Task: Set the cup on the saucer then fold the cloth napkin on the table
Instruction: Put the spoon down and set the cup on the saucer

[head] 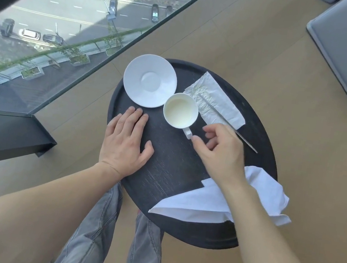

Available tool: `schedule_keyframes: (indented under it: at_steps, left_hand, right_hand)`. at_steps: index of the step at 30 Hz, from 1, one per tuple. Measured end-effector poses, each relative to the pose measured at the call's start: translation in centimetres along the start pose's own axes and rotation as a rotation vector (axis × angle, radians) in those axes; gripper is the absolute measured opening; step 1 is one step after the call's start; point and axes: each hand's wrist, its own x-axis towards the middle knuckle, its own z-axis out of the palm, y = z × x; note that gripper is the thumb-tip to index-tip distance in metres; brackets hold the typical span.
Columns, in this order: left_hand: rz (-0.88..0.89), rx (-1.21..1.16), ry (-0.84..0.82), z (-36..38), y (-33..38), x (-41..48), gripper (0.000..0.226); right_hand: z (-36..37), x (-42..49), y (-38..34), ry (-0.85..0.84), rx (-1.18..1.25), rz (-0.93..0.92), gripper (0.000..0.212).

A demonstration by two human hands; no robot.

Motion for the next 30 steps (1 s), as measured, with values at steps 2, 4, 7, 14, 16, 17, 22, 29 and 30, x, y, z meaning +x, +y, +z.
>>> schedule_keyframes:
  at_steps: [2,4,7,14,16,17,22,29,30]
  left_hand:
    - [-0.001,0.001,-0.011,-0.1,0.0,0.0,0.067]
    - [-0.003,0.001,-0.024,-0.2,0.1,0.1,0.067]
    - [-0.005,-0.006,-0.027,-0.3,0.1,0.1,0.067]
    - [-0.003,-0.026,-0.003,-0.3,0.1,0.0,0.066]
    - [-0.001,-0.026,-0.001,-0.2,0.0,0.0,0.066]
    - [0.0,-0.027,0.001,-0.1,0.0,0.0,0.066]
    - [0.004,-0.035,0.009,-0.2,-0.2,0.0,0.065]
    - [0.006,-0.037,0.001,-0.5,0.0,0.1,0.065]
    - [0.006,-0.038,0.003,-0.6,0.0,0.1,0.065]
  right_hand:
    - [1.6,-0.4,-1.0,-0.007,0.019,0.019,0.029]
    - [2.7,-0.5,-1.5,0.021,0.045,0.041,0.02]
    - [3.7,-0.7,-1.9,0.064,0.095,0.078,0.007]
    - [4.4,-1.0,-2.5,0.175,0.101,0.083,0.002]
    - [4.3,-1.0,-2.5,0.201,0.077,0.079,0.003]
    - [4.2,-1.0,-2.5,0.208,0.068,0.08,0.003]
    - [3.5,-0.5,-3.0,0.225,0.066,0.094,0.007]
    - [3.3,0.7,-5.5,0.277,0.123,0.013,0.006]
    - [3.5,1.1,-6.0,0.278,0.127,-0.003,0.005]
